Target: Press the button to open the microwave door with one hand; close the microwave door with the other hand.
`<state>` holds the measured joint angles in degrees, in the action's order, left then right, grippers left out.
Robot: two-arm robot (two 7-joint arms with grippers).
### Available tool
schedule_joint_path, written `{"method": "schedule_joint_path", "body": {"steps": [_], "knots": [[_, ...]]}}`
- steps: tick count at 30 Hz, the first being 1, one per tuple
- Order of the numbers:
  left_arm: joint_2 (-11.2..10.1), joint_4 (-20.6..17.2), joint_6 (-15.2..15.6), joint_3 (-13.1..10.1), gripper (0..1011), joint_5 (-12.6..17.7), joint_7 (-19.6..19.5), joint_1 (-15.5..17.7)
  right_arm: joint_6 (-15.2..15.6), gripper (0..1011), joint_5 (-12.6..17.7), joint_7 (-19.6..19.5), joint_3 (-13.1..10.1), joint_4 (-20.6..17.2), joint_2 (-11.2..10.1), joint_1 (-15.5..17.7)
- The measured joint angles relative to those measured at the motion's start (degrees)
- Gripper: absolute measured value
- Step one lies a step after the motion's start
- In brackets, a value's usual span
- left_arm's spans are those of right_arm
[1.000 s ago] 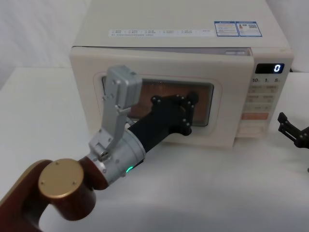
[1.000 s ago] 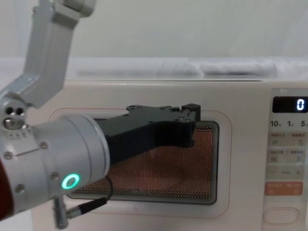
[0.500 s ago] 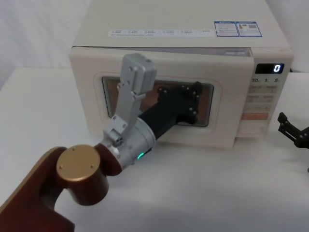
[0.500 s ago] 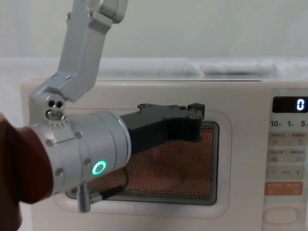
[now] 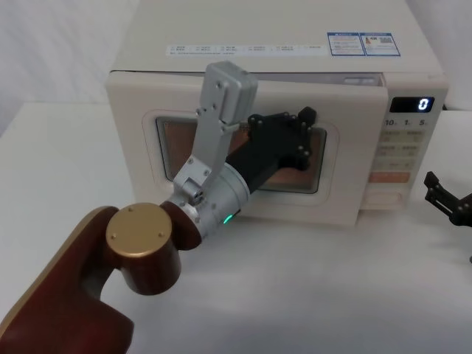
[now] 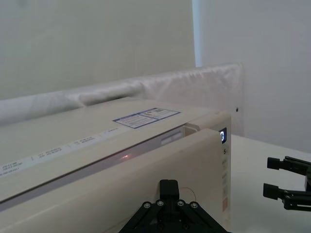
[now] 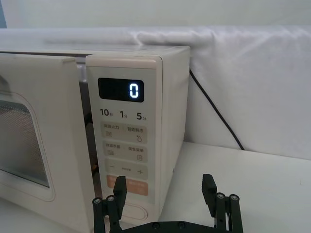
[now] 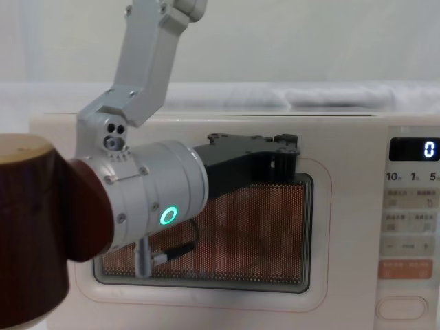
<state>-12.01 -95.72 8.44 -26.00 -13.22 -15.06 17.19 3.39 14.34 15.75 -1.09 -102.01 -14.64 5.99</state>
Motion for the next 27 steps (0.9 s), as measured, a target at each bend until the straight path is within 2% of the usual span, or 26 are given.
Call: {"method": "schedule_joint_path", "body": {"steps": [11,27], "knots": [[2.1,1.3,0.5,-0.2,0,2.3,0.6,1.6,0.0,1002,0.0,0.0,0.0,0.0,0.0,0.0],[4.5,2.4,0.9,0.6,0,5.1,2.0,1.8,0.0,1002,0.0,0.0,0.0,0.0,0.0,0.0]]}}
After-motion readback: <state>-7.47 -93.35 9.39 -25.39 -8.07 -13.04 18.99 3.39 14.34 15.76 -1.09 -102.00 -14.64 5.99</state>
